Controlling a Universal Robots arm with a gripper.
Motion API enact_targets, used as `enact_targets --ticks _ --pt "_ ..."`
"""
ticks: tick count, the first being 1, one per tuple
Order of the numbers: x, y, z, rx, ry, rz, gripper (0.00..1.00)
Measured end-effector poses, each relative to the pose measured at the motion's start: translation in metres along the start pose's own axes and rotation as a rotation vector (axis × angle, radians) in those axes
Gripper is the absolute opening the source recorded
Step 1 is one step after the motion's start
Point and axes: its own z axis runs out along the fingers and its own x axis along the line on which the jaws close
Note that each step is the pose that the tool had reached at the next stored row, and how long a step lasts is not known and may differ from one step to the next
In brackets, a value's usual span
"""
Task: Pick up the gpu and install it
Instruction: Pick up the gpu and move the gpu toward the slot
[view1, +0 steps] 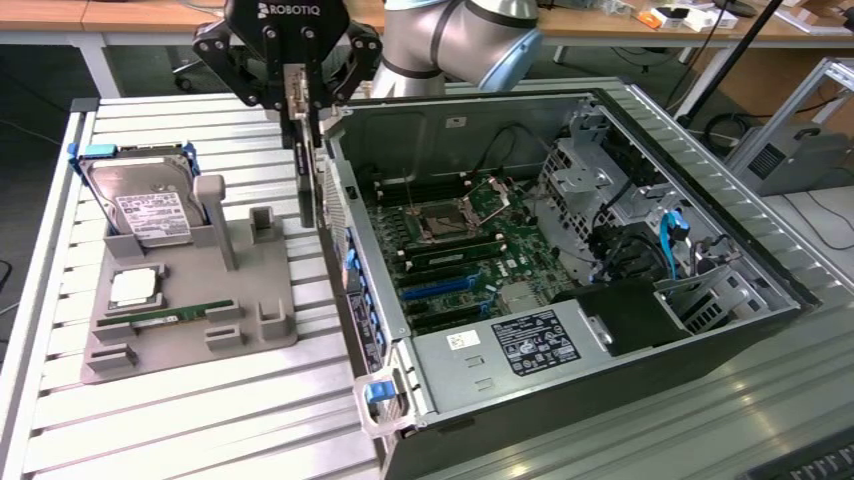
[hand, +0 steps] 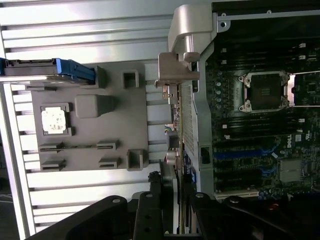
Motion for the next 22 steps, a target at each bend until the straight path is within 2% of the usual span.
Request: enact_targets --ticks 22 --pt "-0.02 -0.0026 0.0008 0.0046 -0.0003 0.0 0.27"
